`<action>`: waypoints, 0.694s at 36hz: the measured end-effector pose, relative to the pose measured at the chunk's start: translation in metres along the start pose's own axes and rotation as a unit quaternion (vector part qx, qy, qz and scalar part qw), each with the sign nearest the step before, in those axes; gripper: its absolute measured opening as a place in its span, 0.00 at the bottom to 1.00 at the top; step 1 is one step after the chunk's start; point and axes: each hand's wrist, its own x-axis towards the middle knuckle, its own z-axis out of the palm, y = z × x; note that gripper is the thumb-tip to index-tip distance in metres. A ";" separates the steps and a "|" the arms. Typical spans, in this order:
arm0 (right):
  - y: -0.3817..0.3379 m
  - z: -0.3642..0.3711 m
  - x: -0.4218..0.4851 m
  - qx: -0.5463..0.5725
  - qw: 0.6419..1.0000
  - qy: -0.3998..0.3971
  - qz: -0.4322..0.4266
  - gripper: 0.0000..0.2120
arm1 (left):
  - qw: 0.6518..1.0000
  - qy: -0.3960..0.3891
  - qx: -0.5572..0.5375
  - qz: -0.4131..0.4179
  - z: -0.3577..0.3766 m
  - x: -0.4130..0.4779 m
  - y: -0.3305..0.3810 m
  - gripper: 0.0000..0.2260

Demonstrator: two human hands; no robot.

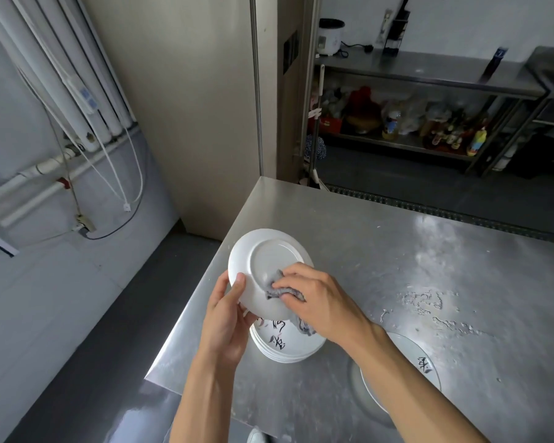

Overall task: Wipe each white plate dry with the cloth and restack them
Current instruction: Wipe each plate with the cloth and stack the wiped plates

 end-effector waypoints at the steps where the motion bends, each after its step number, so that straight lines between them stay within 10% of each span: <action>1: 0.003 -0.001 -0.003 -0.009 1.000 0.005 0.008 0.09 | 1.000 0.002 -0.003 -0.001 -0.001 0.000 0.001 0.15; 25: 0.007 -0.024 0.005 0.030 0.952 0.298 0.069 0.13 | 0.996 -0.060 0.059 0.006 0.010 -0.014 -0.007 0.16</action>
